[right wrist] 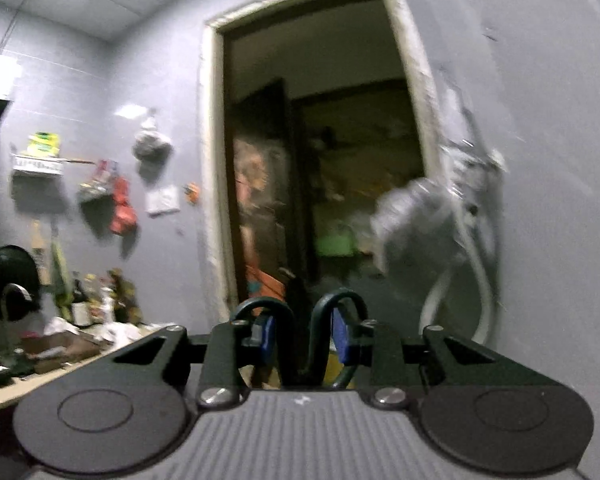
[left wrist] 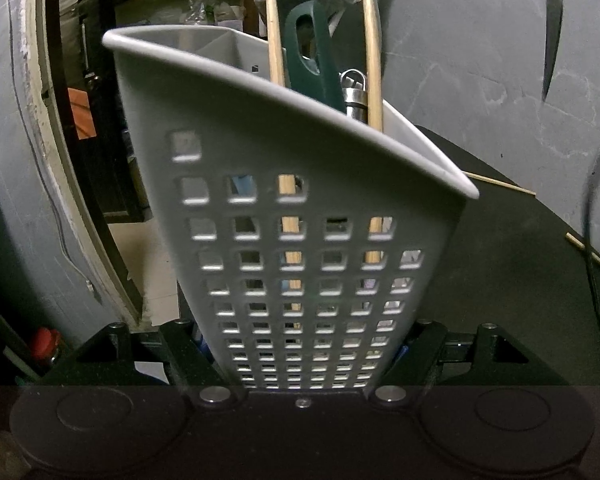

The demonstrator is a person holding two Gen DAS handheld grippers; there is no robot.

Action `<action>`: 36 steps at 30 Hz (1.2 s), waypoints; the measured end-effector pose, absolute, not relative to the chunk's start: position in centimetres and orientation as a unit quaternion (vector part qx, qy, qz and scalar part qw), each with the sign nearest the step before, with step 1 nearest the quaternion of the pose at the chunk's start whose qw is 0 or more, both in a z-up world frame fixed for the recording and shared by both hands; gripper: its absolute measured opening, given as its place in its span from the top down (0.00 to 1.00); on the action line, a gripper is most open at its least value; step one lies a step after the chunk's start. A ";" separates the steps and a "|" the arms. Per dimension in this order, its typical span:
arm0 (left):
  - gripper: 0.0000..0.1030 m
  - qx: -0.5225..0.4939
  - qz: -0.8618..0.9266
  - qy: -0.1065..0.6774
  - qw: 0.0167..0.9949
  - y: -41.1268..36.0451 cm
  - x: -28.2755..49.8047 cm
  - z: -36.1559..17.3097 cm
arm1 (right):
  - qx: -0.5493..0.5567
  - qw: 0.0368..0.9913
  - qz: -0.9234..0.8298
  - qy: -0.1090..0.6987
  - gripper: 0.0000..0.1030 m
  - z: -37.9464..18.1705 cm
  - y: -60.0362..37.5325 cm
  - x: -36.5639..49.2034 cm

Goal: Organize utensils
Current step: 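Carry the scissors up over the white caddy and drop them in with the right gripper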

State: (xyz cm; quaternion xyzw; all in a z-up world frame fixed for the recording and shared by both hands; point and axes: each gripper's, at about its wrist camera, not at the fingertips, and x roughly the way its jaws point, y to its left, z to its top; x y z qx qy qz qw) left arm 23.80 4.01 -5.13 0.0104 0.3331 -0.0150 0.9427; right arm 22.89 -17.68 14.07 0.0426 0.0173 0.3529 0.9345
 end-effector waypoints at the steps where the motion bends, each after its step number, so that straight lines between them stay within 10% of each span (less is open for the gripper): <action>1: 0.26 0.010 -0.015 0.333 0.943 4.0 23.8 -5.1 | 0.048 0.929 0.367 0.012 0.68 14.8 -17.2 23.3; 36: 0.25 -0.008 -0.010 0.327 0.945 4.5 23.4 -5.5 | 0.053 0.867 0.473 0.145 0.61 9.8 -7.8 28.7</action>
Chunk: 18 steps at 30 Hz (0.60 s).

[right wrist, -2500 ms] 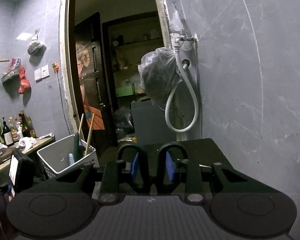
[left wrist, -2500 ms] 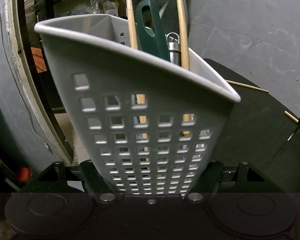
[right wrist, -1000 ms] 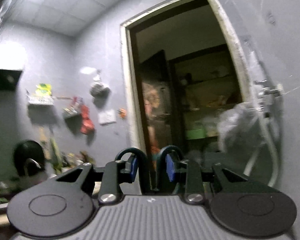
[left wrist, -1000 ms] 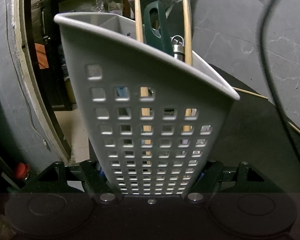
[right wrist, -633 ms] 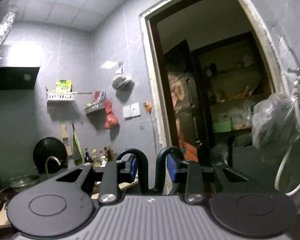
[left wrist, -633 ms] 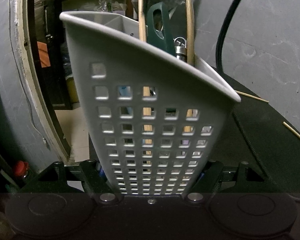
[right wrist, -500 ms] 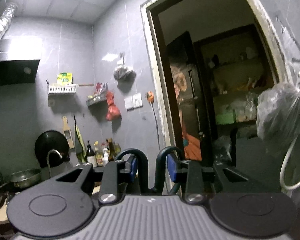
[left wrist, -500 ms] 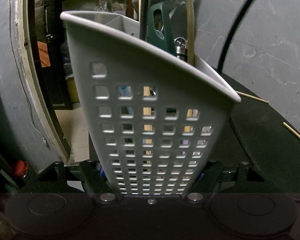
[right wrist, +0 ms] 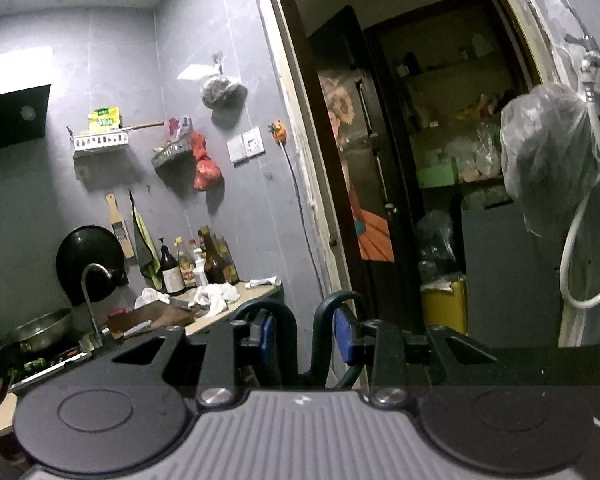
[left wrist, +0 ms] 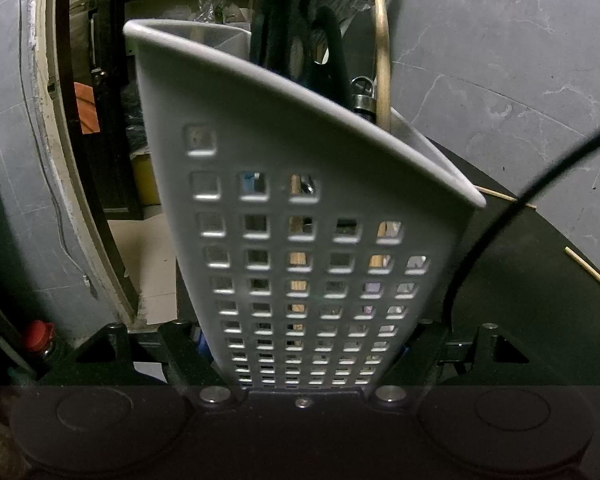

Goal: Organize utensils
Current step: 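Carry the scissors up over the white caddy and drop them in with the right gripper, then move the open right gripper down to a wooden chopstick on the table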

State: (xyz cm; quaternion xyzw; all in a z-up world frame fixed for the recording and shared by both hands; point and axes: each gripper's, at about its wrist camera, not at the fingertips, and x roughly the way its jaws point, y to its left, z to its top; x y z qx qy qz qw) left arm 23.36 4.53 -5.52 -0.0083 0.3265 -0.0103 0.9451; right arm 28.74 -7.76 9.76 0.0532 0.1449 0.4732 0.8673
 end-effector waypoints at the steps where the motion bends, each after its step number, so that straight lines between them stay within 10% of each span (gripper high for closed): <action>1: 0.25 -0.008 -0.010 0.327 0.945 4.5 23.4 -5.5 | 0.051 0.867 0.473 0.148 0.61 9.6 -7.7 28.8; 18: 0.25 -0.004 -0.011 0.329 0.944 4.2 23.5 -5.5 | 0.055 0.868 0.458 0.183 0.52 7.8 -9.1 28.1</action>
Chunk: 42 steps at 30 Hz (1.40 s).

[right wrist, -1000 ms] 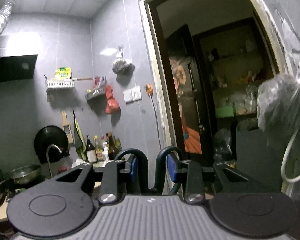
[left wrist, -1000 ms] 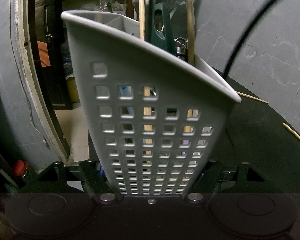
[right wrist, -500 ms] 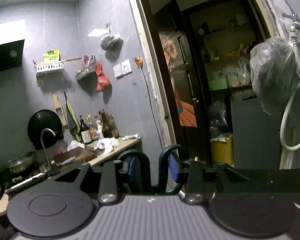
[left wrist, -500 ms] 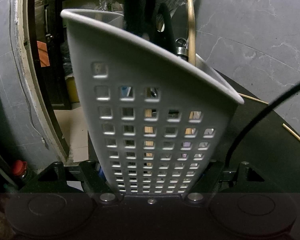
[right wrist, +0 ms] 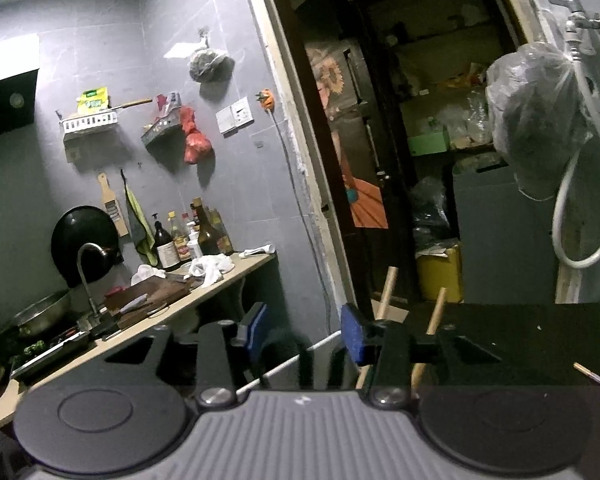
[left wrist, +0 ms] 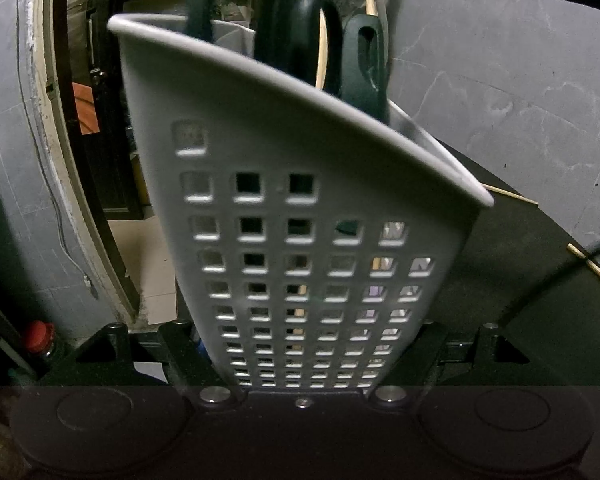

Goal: Organize utensils
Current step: 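Move the open right gripper down to a wooden chopstick on the table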

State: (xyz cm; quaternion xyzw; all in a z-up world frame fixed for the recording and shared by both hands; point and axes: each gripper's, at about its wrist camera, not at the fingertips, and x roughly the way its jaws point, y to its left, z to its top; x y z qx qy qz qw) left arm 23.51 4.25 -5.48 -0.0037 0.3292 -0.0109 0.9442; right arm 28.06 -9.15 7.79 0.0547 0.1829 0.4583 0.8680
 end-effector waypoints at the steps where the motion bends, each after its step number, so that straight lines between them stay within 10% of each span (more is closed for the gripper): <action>1: 0.25 -0.003 -0.010 0.329 0.944 4.2 23.5 -5.4 | 0.058 0.870 0.454 0.181 0.48 7.8 -9.6 27.9; 10: 0.25 -0.002 -0.012 0.329 0.944 4.2 23.6 -5.4 | 0.053 0.916 0.358 0.173 0.02 7.1 -15.5 25.1; 22: 0.25 0.016 -0.019 0.339 0.940 3.6 24.1 -5.2 | 0.058 0.941 0.088 0.322 0.00 -1.8 -25.7 21.8; 42: 0.24 0.034 -0.020 0.346 0.937 2.8 24.5 -5.0 | 0.067 0.936 -0.039 0.342 0.01 -10.3 -29.7 25.1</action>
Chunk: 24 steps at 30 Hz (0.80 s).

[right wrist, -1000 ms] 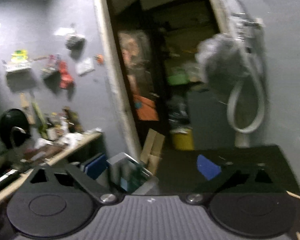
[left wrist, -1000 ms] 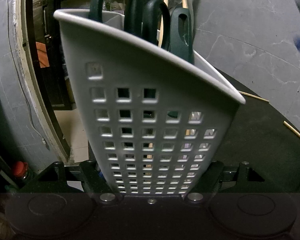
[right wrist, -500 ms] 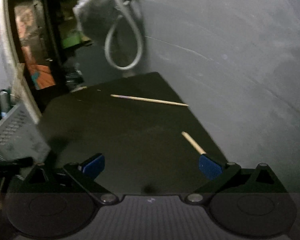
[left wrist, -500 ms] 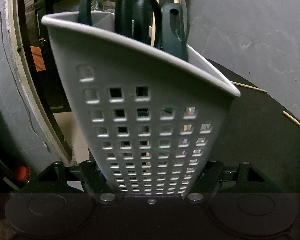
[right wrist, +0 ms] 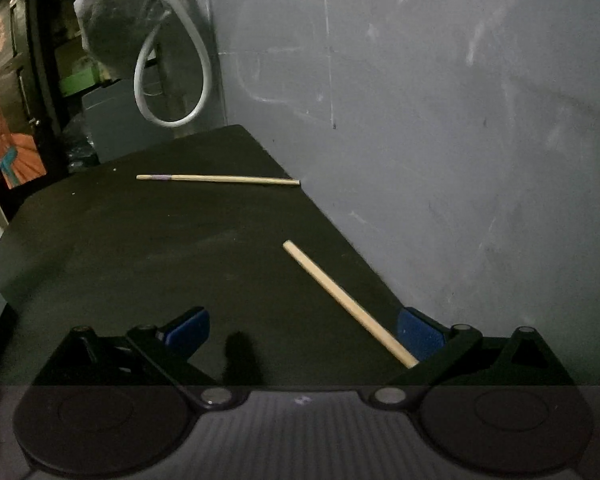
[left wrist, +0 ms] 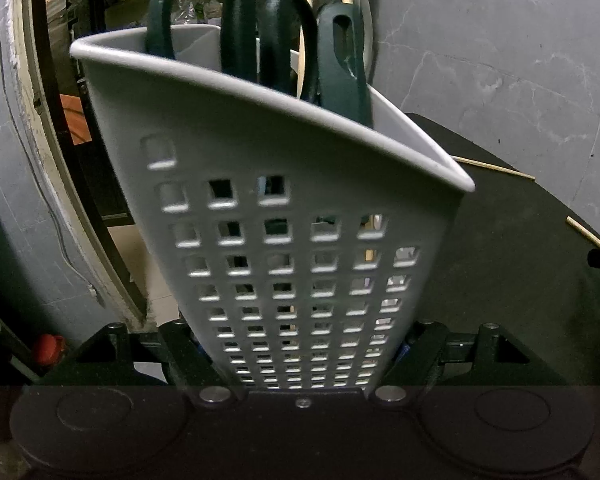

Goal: Organize utensils
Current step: 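Move the open right gripper down to a wooden chopstick on the table, then close the right gripper on the chopstick and lift it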

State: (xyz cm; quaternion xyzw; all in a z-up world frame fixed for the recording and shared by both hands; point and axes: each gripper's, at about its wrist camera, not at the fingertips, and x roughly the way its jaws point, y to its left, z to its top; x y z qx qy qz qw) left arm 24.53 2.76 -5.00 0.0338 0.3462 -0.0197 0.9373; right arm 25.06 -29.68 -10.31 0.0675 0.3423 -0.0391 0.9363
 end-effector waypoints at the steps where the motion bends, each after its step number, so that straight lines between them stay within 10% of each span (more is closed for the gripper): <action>1: 0.24 0.033 -0.020 0.346 0.937 2.8 24.5 -5.0 | 0.060 0.937 -0.043 0.342 0.01 -10.4 -29.5 25.2; 14: 0.24 0.029 -0.018 0.346 0.938 3.1 24.6 -5.0 | 0.079 0.926 0.013 0.368 0.15 -9.5 -28.8 24.0; 24: 0.24 0.026 -0.018 0.347 0.937 3.2 24.4 -5.0 | 0.081 0.920 0.059 0.380 0.59 -8.4 -27.4 24.1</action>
